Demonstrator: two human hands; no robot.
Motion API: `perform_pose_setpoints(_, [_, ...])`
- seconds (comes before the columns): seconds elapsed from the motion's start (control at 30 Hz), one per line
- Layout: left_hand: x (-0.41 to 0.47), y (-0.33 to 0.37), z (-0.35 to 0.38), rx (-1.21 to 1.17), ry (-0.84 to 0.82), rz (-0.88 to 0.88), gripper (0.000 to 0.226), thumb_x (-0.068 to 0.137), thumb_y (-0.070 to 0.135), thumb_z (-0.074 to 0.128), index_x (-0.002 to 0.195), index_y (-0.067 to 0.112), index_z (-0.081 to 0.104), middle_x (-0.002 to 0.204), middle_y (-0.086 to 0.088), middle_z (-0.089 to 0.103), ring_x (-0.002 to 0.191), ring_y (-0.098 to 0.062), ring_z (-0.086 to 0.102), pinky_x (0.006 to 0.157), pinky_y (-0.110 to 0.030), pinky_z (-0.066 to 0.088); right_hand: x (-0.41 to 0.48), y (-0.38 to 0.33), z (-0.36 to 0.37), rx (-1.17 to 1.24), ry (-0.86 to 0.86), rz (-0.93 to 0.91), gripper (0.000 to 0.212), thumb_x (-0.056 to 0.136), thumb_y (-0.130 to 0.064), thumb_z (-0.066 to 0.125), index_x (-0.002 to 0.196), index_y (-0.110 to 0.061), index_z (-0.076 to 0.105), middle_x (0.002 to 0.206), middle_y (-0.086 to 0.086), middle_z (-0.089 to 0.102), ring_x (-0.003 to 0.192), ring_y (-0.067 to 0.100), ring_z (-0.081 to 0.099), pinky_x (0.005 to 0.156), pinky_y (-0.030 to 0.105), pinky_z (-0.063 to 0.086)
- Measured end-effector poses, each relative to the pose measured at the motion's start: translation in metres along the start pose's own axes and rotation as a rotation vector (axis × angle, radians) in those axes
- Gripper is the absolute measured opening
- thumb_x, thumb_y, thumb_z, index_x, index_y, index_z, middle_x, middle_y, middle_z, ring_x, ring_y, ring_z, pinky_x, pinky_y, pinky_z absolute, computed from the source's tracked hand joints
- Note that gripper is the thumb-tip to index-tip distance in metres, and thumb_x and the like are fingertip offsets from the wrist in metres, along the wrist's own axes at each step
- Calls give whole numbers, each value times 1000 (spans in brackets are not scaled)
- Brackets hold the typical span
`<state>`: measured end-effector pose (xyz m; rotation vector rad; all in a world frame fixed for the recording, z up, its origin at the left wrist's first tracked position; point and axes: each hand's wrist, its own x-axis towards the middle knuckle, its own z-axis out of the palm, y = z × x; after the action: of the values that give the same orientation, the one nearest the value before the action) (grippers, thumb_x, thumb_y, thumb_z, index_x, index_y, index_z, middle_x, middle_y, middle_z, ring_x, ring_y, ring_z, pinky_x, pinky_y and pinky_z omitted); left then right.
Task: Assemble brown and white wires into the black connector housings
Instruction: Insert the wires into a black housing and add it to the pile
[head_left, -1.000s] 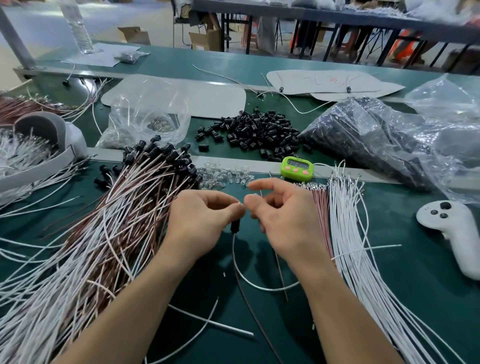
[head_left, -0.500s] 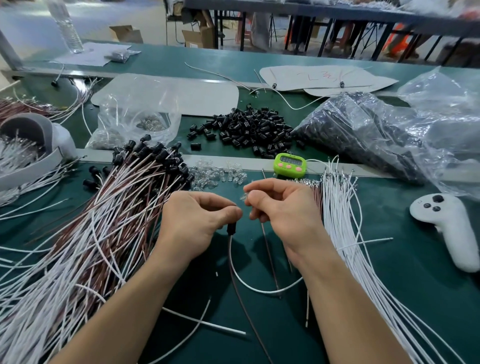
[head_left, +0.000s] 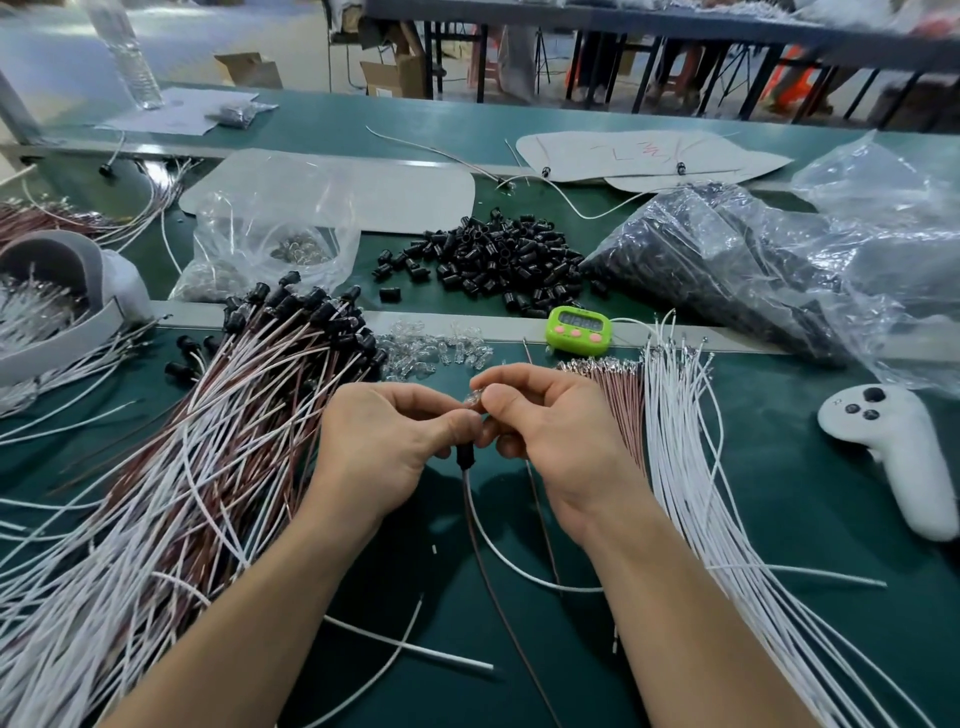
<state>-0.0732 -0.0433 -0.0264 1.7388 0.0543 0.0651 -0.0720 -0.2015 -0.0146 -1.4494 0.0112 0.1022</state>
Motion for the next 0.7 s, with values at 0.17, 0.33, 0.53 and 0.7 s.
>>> perform_pose_setpoints(0.17, [1,-4,-3,65,41,-12,14,66,30,94,70,31,81,63,-2,74,52,-10,64,54,-23,50,0,0,1,12,11,20,18,95,4,64,87,-8,74,74,12,71,50,17,59,47,20,41])
perform_pose_setpoints(0.33, [0,-6,-1,172,106,-7,16,65,44,93,69,38,79,62,6,74,54,-9,67,54,-26,52,-1,0,1,-9,23,67,15,96,3,64,88,-5,73,69,7,69,47,15,58,44,18,40])
perform_pose_setpoints(0.53, [4,-6,-1,68,180,29,13,75,26,89,75,35,79,63,5,74,52,-1,59,53,-14,47,-1,2,3,-78,16,112,21,100,-1,59,87,-11,71,82,9,76,70,16,69,62,22,56])
perform_pose_setpoints(0.7, [8,-6,-1,-38,204,19,15,80,19,86,75,32,78,64,6,73,54,-2,59,56,-13,47,-6,-1,2,-72,-220,183,24,102,-1,56,85,-12,69,90,13,70,80,27,72,72,38,64])
